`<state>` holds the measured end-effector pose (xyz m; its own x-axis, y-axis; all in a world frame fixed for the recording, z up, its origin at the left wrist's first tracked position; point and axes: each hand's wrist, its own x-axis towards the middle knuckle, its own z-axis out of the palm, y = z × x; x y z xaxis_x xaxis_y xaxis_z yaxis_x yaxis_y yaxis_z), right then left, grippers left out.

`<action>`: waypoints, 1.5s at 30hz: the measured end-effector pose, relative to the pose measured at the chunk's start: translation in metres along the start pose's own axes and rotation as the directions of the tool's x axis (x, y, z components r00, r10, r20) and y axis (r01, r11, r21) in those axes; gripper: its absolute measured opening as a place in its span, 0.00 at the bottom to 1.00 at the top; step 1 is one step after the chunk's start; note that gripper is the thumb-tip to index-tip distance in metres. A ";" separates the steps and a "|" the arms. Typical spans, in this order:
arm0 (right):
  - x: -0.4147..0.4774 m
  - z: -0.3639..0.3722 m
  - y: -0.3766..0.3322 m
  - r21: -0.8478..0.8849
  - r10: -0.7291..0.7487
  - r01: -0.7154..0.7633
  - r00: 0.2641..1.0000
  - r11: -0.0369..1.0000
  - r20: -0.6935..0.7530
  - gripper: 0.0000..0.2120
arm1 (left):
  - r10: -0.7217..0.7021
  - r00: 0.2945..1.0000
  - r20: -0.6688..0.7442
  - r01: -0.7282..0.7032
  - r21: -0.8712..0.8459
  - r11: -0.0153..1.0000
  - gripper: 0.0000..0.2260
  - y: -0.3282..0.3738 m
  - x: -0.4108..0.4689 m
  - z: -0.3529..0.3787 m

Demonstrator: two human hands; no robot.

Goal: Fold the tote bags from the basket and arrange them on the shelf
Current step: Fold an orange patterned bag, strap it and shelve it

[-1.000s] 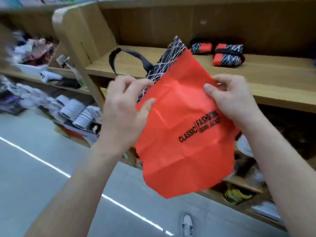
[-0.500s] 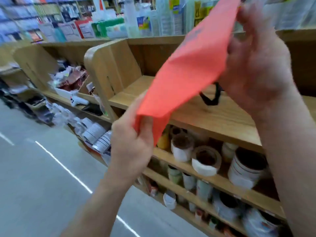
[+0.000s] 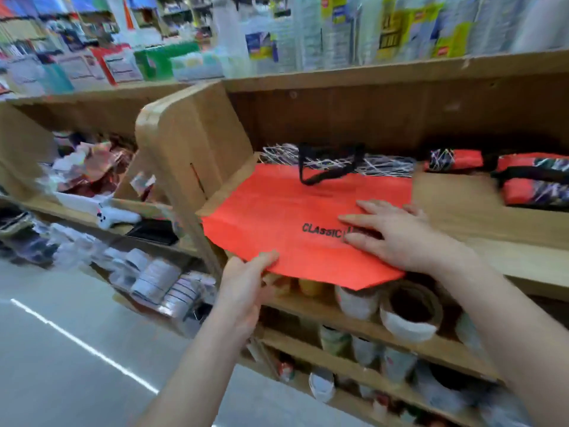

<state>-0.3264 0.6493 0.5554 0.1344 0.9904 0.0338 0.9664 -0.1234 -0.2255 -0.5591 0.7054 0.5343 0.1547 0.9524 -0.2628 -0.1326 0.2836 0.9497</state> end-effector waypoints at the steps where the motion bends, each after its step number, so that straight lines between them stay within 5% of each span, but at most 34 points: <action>1: 0.001 0.002 0.003 0.032 0.016 -0.017 0.999 0.999 0.027 0.22 | 0.071 0.997 0.037 -0.072 0.036 0.997 0.18 0.003 0.009 -0.018; 5: 0.003 -0.008 0.011 0.125 0.005 -0.009 0.999 0.992 0.034 0.19 | 0.388 0.869 0.306 -0.466 0.244 0.851 0.42 0.036 0.043 -0.090; 8: 0.000 -0.007 0.008 0.250 -0.018 0.050 0.992 0.967 -0.126 0.16 | 0.395 0.703 0.591 -0.710 0.618 0.338 0.39 0.056 0.073 -0.104; 9: -0.001 -0.004 0.006 0.268 -0.006 0.059 0.981 0.962 -0.193 0.15 | 0.377 0.667 0.642 -0.743 0.604 0.287 0.32 0.060 0.082 -0.101; 12: -0.009 -0.001 0.004 0.381 0.089 0.019 0.960 0.925 -0.266 0.03 | 0.336 0.698 0.633 -0.712 0.558 0.427 0.14 0.066 0.099 -0.080; 15: -0.027 -0.008 0.017 0.665 0.284 -0.138 0.952 0.734 -0.115 0.31 | 0.381 0.741 0.554 -0.672 0.607 0.424 0.01 0.065 0.114 -0.062; 17: -0.036 -0.014 0.022 0.719 0.342 -0.200 0.938 0.666 -0.056 0.46 | 0.453 0.724 0.520 -0.676 0.667 0.314 0.09 0.064 0.119 -0.052; 19: -0.039 -0.013 0.017 0.615 0.332 -0.212 0.939 0.760 -0.086 0.39 | 0.503 0.718 0.480 -0.656 0.708 0.260 0.13 0.062 0.121 -0.043; 22: -0.034 -0.001 0.000 0.549 0.407 -0.193 0.863 0.813 -0.299 0.06 | 0.497 0.724 0.478 -0.642 0.730 0.234 0.16 0.062 0.121 -0.034; 26: -0.028 0.012 0.001 0.419 0.318 -0.127 0.847 0.899 -0.426 0.27 | 0.446 0.655 0.610 -0.723 0.677 0.136 0.19 0.062 0.130 -0.035; 30: -0.026 0.015 -0.001 0.054 0.171 -0.163 0.943 0.985 -0.285 0.21 | 0.321 0.382 0.867 -0.849 0.466 -0.248 0.15 0.064 0.147 -0.035; 32: -0.030 0.013 -0.002 0.004 0.180 -0.181 0.973 0.983 -0.146 0.22 | 0.079 0.373 0.925 -0.907 0.381 -0.179 0.21 0.067 0.152 -0.035; 34: -0.035 0.008 0.001 -0.025 0.151 -0.152 0.988 0.988 -0.040 0.36 | -0.123 0.403 0.907 -0.915 0.398 -0.065 0.32 0.068 0.157 -0.037; 37: -0.036 0.002 0.008 -0.021 0.121 -0.122 0.992 0.992 -0.032 0.38 | -0.051 0.361 0.931 -0.932 0.359 -0.048 0.34 0.070 0.163 -0.043; 40: -0.039 -0.009 0.016 0.312 0.134 -0.117 0.990 0.943 -0.035 0.26 | 0.038 0.349 0.936 -0.935 0.346 0.076 0.29 0.076 0.167 -0.048; 43: -0.044 -0.020 0.018 0.560 0.197 -0.153 0.980 0.814 -0.018 0.19 | -0.023 0.478 0.878 -0.807 0.449 0.384 0.18 0.087 0.163 -0.054; 45: -0.046 -0.024 0.020 0.646 0.275 -0.186 0.961 0.740 -0.038 0.29 | -0.061 0.533 0.844 -0.641 0.450 0.622 0.15 0.094 0.158 -0.056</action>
<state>-0.3082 0.5996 0.5731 0.4028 0.9152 0.0074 0.5484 -0.2349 -0.8025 -0.6023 0.8883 0.5723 0.9169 0.3953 -0.0542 0.2584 -0.4848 0.8356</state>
